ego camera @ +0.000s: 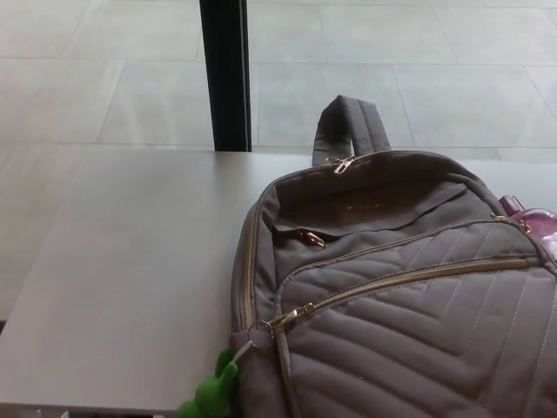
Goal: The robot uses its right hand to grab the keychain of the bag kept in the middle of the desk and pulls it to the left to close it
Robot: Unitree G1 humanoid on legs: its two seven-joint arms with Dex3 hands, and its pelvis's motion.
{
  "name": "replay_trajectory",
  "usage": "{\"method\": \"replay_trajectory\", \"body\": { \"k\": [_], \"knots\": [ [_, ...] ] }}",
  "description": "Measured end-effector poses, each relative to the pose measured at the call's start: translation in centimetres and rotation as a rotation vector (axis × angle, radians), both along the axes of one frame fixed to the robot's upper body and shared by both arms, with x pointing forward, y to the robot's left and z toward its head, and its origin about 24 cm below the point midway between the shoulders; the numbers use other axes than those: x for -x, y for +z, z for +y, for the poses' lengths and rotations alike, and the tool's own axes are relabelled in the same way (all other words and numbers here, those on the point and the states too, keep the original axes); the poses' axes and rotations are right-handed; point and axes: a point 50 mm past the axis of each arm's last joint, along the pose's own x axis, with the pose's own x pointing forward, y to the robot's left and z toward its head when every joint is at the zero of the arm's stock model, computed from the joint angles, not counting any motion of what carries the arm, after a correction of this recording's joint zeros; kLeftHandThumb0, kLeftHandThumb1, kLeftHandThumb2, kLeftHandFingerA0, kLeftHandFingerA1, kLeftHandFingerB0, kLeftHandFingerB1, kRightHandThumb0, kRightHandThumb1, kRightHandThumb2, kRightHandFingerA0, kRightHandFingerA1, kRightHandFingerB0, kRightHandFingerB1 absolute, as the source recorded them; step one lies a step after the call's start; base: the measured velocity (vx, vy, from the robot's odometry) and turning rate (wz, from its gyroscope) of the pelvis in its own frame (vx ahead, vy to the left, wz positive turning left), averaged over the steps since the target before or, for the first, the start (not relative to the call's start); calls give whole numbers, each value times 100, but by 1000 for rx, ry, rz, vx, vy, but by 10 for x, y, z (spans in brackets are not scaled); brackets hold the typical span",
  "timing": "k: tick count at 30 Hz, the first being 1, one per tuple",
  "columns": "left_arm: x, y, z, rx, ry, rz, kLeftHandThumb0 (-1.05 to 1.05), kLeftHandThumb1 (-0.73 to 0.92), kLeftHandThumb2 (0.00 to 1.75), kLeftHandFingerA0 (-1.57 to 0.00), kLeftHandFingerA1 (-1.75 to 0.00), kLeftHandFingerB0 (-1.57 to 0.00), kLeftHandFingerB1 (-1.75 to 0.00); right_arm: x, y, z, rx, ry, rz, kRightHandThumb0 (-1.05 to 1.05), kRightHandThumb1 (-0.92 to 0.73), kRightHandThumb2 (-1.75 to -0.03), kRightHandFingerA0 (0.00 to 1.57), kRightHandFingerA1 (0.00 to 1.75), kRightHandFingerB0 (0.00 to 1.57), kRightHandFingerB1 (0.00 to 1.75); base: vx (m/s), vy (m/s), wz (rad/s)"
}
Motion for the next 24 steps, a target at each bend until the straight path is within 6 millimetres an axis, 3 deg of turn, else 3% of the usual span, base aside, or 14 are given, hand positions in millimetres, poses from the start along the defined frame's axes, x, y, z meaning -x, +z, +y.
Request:
{"method": "replay_trajectory", "body": {
  "k": [1, 2, 6, 7, 8, 9, 10, 11, 13, 19, 20, 21, 22, 24],
  "knots": [
    [0, 0, 0, -1, 0, 0, -66, 80, 64, -58, -54, -42, -40, 2, 1, -1, -6, 6, 2, -44, -75, -70, 32, 117, 1, 25, 0, 0, 0],
    [0, 0, 0, -1, 0, -1, -65, 81, 64, -61, -51, -43, -42, 4, -2, -6, -24, -4, 1, -39, -78, -65, 15, 93, 0, 41, 0, 0, 9],
    [-1, 0, 0, 0, -1, -1, -66, 80, 64, -60, -53, -45, -44, 22, -64, -46, -213, -114, 98, -40, -74, -66, 7, 109, 0, 59, 0, 0, 0],
    [0, 0, 0, 0, 0, -1, -66, 64, 101, -56, -64, -39, -55, 28, -80, -55, -263, -142, 122, -41, -77, -66, 0, 86, 0, 53, 0, 0, 0],
    [0, 0, 0, 0, 0, 0, -62, 83, 64, -61, -54, -44, -42, 34, -94, -61, -305, -167, 141, -46, -74, -72, 2, 78, 0, 38, 0, 0, 0],
    [0, 0, 0, -1, 0, 0, -62, 83, 64, -61, -54, -44, -42, 43, -114, -70, -366, -204, 165, -46, -74, -72, 2, 78, 0, 38, 0, 0, 0],
    [0, 0, 0, -1, 0, 0, -64, 81, 64, -60, -52, -45, -43, 50, -126, -75, -405, -230, 179, -43, -75, -64, 2, 88, 0, 54, 0, 0, 0],
    [0, 0, 0, -1, 0, 0, -65, 80, 64, -62, -52, -46, -42, 60, -141, -81, -452, -264, 193, -41, -74, -65, 0, 79, 0, 54, 0, 0, 0],
    [0, 0, 0, -1, 0, 0, -68, 80, 64, -62, -56, -48, -45, 81, -172, -90, -551, -331, 218, -44, -72, -62, 14, 85, 1, 59, 0, 0, 0],
    [4, 0, 1, -1, 10, 8, -69, 78, 63, -62, -58, -47, -44, 171, -266, -98, -864, -602, 236, -47, -73, -62, 14, 84, 9, 63, 0, 0, 0],
    [5, 0, 1, -1, 15, 11, -67, 61, 100, -58, -67, -43, -57, 188, -281, -95, -919, -653, 228, -47, -71, -62, 15, 81, 12, 62, 0, 0, 0],
    [6, 0, 2, -2, 18, 12, -67, 78, 63, -66, -59, -50, -45, 196, -287, -94, -942, -677, 223, -46, -70, -62, 17, 82, 16, 62, 0, 0, 0],
    [8, 0, 2, -3, 24, 15, -67, 62, 100, -59, -66, -43, -57, 213, -300, -89, -990, -726, 210, -45, -71, -59, 16, 80, 12, 59, 0, 0, 0],
    [10, 0, 4, -6, 33, 19, -67, 62, 100, -59, -67, -43, -57, 234, -315, -83, -1045, -791, 190, -45, -71, -60, 15, 80, 7, 59, 0, 0, 0]
  ]
}}
